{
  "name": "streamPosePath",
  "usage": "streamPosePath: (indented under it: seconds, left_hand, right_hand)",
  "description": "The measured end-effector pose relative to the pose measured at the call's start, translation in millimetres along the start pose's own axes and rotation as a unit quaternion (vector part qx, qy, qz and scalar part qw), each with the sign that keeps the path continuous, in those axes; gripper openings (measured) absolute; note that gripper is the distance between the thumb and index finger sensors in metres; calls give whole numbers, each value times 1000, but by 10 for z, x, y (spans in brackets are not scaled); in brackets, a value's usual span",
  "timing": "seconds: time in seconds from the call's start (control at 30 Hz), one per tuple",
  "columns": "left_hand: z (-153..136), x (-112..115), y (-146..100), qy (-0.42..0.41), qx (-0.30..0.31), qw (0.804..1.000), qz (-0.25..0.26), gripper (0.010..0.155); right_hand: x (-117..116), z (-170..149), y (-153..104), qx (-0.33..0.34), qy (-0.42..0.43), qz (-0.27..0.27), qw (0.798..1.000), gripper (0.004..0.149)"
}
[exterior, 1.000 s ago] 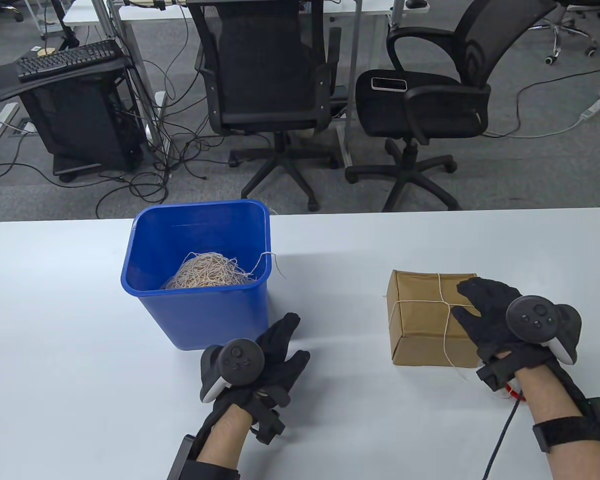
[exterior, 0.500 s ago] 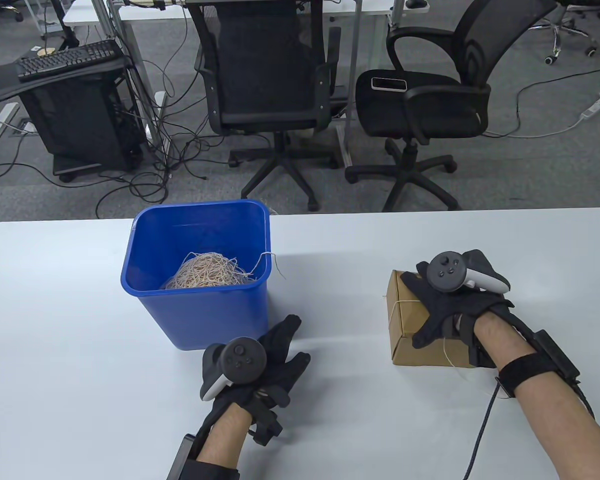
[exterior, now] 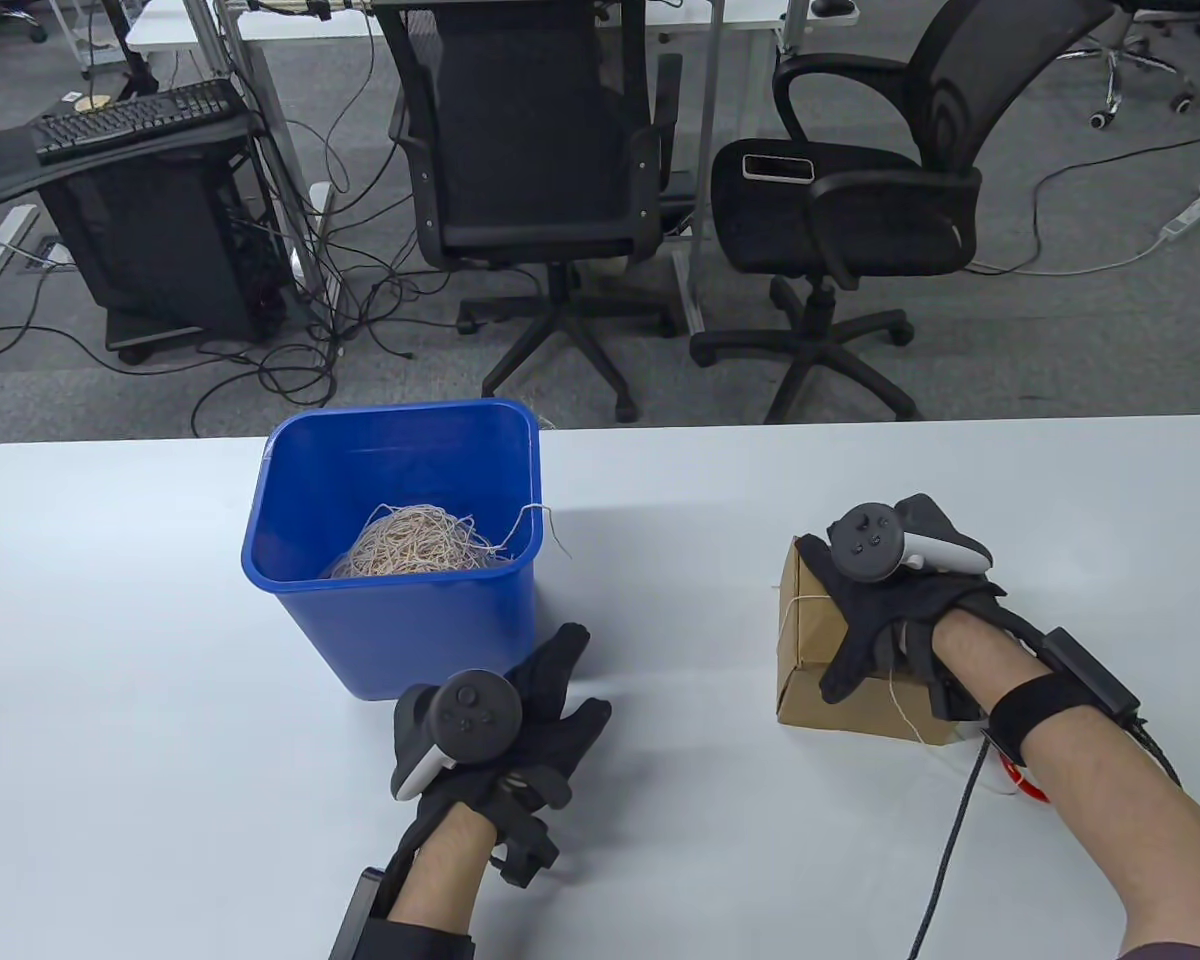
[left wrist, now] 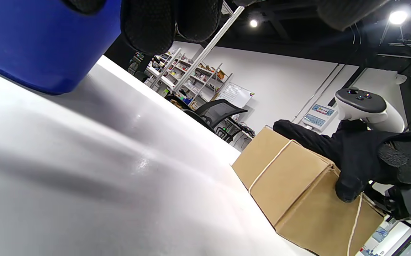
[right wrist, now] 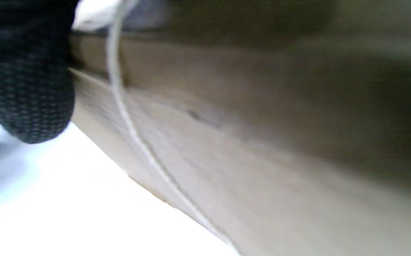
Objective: Cut the packaging cotton rope with scissors
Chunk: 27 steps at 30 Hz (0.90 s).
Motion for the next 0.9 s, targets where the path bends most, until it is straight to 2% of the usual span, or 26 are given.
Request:
streamPosePath:
  seconds: [0.13, 0.33, 0.5, 0.63, 0.77, 0.9]
  left_hand:
    - [-35, 12, -2, 1, -5, 1000, -3, 76]
    - [-77, 18, -13, -4, -12, 1000, -4, 76]
    - [-130, -27, -24, -12, -20, 1000, 2, 76]
    - [-180, -52, -28, -21, -27, 999, 6, 76]
    - [-214, -83, -38, -30, -32, 999, 11, 76]
    - [-236, -128, -59, -46, -33, 998, 21, 76]
  right_hand:
    - [-19, 24, 14, 20, 0, -10, 1000, 140]
    - [14, 78, 10, 6, -28, -8, 1000, 139]
    - [66, 27, -28, -1, -14, -49, 999, 139]
    - [238, 71, -204, 9, -12, -111, 994, 138]
    - [422, 373, -447, 31, -35, -120, 992, 137]
    - [502, 853, -652, 65, -58, -130, 988, 137]
Point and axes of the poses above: the tracker on the back of each hand, its own z axis roughly to the thumb side, its own y axis roughly from the wrist to the fingertips, x = y × z, the point moved 4 cm from there along y, roughly from the wrist to the fingertips, and after that the axes turned 7 degrees about -y, right-handed, at the moved point
